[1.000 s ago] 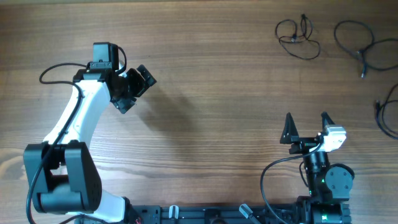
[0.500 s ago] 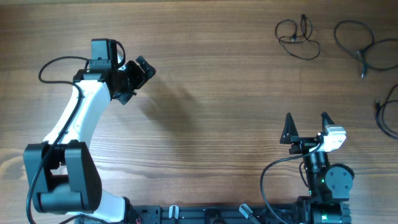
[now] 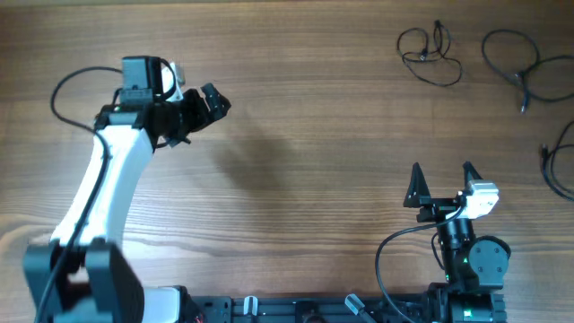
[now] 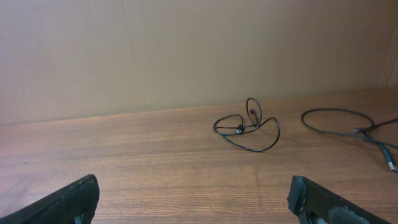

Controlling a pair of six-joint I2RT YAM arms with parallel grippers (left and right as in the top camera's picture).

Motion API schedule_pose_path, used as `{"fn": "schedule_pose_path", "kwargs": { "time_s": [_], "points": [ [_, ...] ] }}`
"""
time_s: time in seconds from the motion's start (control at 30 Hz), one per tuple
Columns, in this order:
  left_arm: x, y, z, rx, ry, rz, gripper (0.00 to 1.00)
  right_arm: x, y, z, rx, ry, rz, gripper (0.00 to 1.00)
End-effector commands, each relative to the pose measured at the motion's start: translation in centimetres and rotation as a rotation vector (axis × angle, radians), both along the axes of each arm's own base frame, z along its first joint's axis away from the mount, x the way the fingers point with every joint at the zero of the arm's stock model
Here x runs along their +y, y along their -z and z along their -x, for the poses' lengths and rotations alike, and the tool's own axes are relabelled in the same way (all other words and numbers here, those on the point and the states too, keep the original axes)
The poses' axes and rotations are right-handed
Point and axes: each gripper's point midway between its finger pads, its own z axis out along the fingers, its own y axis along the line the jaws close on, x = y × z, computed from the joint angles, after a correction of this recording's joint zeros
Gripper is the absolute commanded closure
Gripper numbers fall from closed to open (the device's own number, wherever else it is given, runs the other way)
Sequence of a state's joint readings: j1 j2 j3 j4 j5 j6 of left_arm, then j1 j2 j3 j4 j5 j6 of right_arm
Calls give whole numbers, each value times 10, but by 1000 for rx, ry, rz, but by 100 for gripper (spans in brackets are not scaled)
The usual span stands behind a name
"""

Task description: Untangle cables

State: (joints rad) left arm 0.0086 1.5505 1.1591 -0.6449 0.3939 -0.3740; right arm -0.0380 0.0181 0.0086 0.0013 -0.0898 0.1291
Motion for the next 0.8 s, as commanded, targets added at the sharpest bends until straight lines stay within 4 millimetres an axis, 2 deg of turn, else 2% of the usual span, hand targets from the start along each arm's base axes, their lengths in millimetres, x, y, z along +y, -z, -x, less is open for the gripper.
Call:
{"fn": "schedule_pose_path", "kwargs": {
  "time_s": [0.0, 0.1, 0.27, 0.4, 0.47, 0.67, 0.77],
  "points": [
    [-3, -51, 11, -170, 94, -39, 0, 4, -3, 1, -18, -23, 15, 0],
    [-3, -81, 25, -252, 111, -60, 0, 4, -3, 1, -17, -23, 15, 0],
    [-1, -126, 72, -435, 133, -115, 0, 4, -3, 1, -17, -23, 15, 0],
    [-1, -164, 100, -584, 118, -119, 0, 4, -3, 1, -17, -23, 15, 0],
    [-1, -182, 123, -641, 102, -111, 0, 4, -3, 1, -17, -23, 15, 0],
    [-2, -197, 168, -708, 99, -115, 0, 4, -3, 1, -17, -23, 15, 0],
    [-1, -182, 178, -641, 100, -114, 0, 4, -3, 1, -17, -23, 15, 0]
  ]
}}
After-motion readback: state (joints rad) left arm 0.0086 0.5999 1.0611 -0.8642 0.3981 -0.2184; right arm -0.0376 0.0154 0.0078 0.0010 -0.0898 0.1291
